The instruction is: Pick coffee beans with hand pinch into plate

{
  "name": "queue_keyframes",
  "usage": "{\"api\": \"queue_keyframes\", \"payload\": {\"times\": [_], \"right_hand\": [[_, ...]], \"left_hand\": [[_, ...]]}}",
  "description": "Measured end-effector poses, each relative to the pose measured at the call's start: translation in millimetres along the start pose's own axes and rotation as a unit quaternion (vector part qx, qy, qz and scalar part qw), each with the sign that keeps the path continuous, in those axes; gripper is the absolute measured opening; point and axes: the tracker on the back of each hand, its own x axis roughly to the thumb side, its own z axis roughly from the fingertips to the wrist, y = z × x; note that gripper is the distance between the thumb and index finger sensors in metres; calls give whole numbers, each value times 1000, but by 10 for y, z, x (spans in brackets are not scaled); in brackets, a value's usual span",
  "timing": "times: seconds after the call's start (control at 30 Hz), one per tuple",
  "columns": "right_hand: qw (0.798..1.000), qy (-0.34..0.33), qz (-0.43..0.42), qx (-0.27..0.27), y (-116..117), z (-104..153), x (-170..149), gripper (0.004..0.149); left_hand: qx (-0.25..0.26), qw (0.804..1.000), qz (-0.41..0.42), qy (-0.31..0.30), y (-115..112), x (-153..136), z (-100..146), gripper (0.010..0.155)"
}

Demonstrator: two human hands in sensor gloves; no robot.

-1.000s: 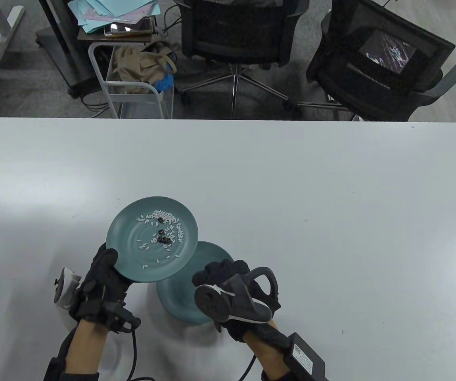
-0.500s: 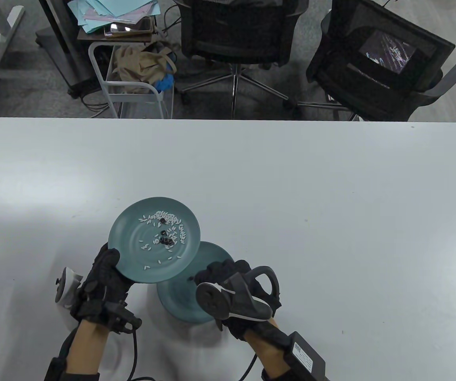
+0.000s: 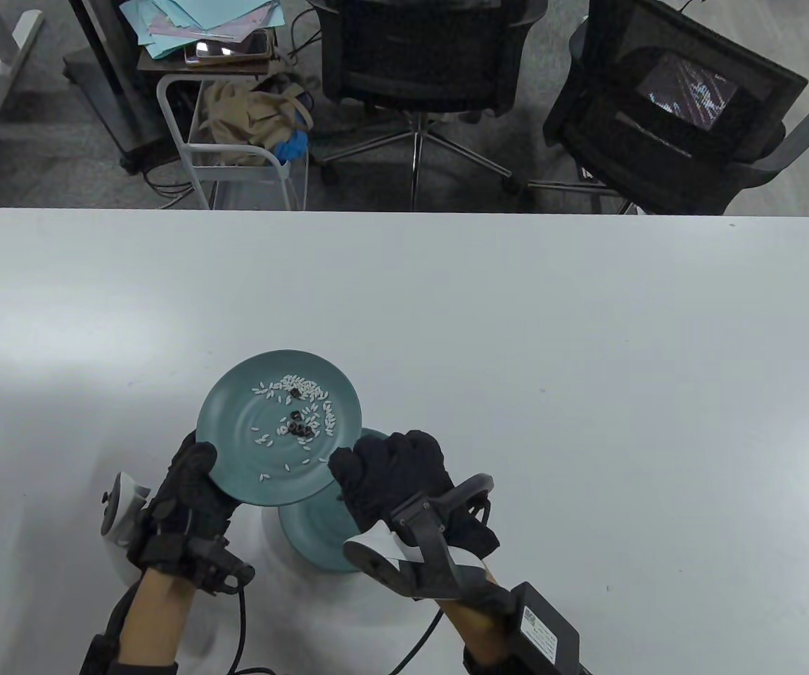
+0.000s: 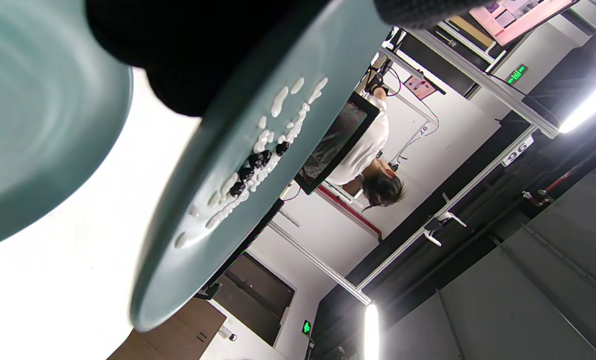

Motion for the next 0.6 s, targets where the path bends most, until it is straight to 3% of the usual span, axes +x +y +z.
{"api": "queue_keyframes", "payload": {"times": [0.33, 0.53, 0.6], "right_hand": [[999, -16, 33, -13, -281, -581, 94, 34], [996, -33, 75, 19, -203, -839, 218, 34], [995, -27, 85, 53, -122, -916, 255, 35]], "left_hand": [[-9, 1000, -5, 1, -25, -21, -8, 61], [-9, 1000, -11, -2, -26, -25, -10, 61], [-10, 1000, -12, -2, -30, -28, -12, 61]]}}
